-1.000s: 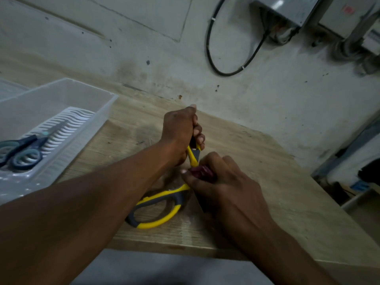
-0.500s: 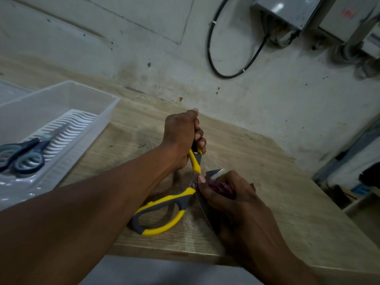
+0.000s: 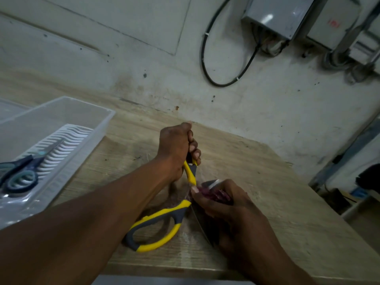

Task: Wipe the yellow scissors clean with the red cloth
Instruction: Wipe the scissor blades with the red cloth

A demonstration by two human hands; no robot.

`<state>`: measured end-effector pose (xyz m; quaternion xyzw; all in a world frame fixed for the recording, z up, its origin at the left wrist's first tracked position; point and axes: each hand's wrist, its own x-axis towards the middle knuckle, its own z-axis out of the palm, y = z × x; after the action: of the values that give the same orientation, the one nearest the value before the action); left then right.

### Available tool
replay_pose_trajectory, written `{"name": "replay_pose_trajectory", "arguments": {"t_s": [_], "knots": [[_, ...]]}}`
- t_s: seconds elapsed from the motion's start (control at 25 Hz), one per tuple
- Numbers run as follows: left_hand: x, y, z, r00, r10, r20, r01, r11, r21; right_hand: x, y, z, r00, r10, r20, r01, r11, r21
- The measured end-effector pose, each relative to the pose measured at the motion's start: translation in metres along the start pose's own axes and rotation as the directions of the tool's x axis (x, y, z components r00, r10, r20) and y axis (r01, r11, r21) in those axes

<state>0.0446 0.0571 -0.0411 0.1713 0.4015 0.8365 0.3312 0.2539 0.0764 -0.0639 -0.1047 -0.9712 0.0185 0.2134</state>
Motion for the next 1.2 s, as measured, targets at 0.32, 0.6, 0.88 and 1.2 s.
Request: {"name": "replay_pose_trajectory", "arguments": {"t_s": [0.32, 0.6, 0.88, 1.2], "knots": [[-0.001, 0.001, 0.0, 1.0, 0.004, 0.008, -0.004, 1.0, -0.003, 0.012, 0.013, -0.013, 0.993, -0.018, 0.114, 0.03, 0.994, -0.107], [0.002, 0.003, 0.006, 0.998, 0.038, 0.047, -0.039, 0.999, 0.005, 0.01, 0.01, -0.016, 0.973, 0.008, -0.232, 0.038, 0.98, 0.193], [0.003, -0.001, 0.0, 1.0, 0.01, 0.01, -0.01, 1.0, -0.002, 0.013, 0.002, -0.002, 0.995, -0.093, 0.036, 0.097, 0.987, -0.129], [0.0, 0.003, 0.0, 1.0, 0.021, -0.008, -0.021, 1.0, -0.011, 0.023, -0.005, -0.008, 0.981, -0.195, 0.015, 0.186, 0.91, -0.371]]}}
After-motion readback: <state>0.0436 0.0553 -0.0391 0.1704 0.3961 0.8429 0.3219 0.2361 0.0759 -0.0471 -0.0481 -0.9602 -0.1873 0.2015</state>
